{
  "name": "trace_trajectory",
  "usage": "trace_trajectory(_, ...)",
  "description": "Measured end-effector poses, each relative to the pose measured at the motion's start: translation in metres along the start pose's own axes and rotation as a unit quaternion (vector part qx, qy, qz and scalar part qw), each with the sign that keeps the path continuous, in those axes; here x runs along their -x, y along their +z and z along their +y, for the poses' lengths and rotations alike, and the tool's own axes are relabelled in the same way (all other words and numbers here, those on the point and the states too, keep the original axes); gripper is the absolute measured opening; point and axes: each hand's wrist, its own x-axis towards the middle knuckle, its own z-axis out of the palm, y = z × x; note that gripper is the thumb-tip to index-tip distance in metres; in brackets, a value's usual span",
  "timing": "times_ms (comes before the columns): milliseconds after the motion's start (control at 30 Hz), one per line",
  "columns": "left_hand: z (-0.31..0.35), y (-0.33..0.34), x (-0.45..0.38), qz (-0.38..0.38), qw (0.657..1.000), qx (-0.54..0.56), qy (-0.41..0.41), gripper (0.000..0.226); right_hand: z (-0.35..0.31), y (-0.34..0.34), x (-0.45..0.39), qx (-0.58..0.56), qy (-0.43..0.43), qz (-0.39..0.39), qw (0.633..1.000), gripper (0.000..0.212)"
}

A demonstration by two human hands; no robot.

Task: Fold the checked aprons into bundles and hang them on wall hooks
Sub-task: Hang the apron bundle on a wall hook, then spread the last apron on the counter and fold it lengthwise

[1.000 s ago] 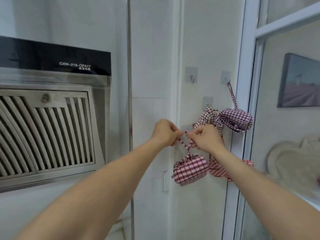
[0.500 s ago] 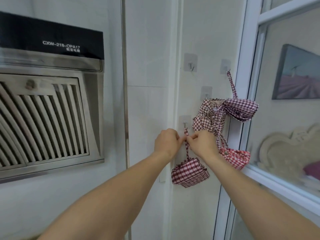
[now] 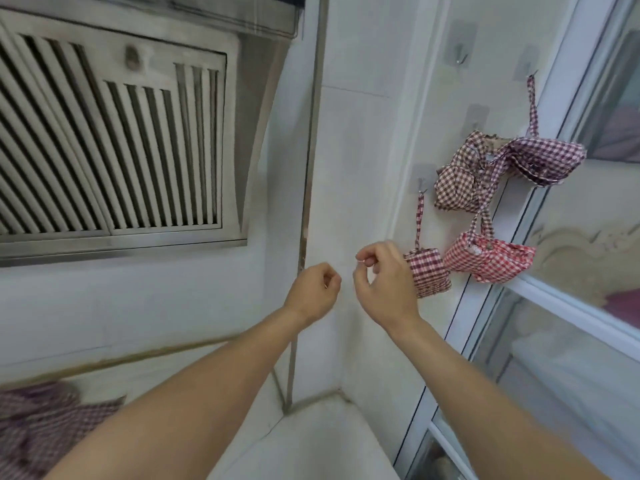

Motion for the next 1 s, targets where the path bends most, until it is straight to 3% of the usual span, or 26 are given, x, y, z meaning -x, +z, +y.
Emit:
trace_trajectory(200,-0.121,-0.059,0.085,0.02,0.984,-0.08,-0.16,0.005,-0.056,0.108,0.074,-0.069,0.097,-0.26,0.958,0.019)
trace_trajectory(267,-0.167,-0.086,0.115,0.006,0.967,-0.121,-0.222,0.014,-0.074,0.143,0.104,-0.075,0.111,-0.332,0.934,0.023)
trace_trajectory(367,-0.236,-0.126,0.174,-0.032,0.93,-0.19,-0.314,0.038,-0.102,0.184,0.15,-0.084,0.131,-0.412,0.898,0.028)
trace_trajectory(533,-0.327,-0.208,0.293,-0.056,0.832,-0.306,-0.459,0.068,-0.168,0.267,0.222,-0.109,0.128,-0.553,0.816,0.035)
trace_trajectory(633,-0.357,-0.227,0.339,-0.038,0.844,-0.295,-0.447,0.09,-0.192,0.301,0.259,-0.105,0.117,-0.609,0.777,0.041)
trace_trajectory(767,-0.394,-0.23,0.379,-0.111,0.83,-0.292,-0.462,0.092,-0.221,0.34,0.304,-0.112,0.091,-0.659,0.738,0.048)
trace_trajectory(833,-0.406,-0.223,0.39,-0.12,0.829,-0.321,-0.442,0.082,-0.234,0.361,0.324,-0.12,0.075,-0.646,0.75,0.057)
trace_trajectory(933,-0.404,-0.209,0.391,-0.072,0.859,-0.332,-0.382,0.052,-0.239,0.379,0.345,-0.088,0.008,-0.631,0.771,0.084)
trace_trajectory(1000,-0.398,-0.195,0.39,-0.094,0.881,-0.311,-0.344,0.035,-0.23,0.381,0.356,-0.044,-0.024,-0.654,0.755,0.098)
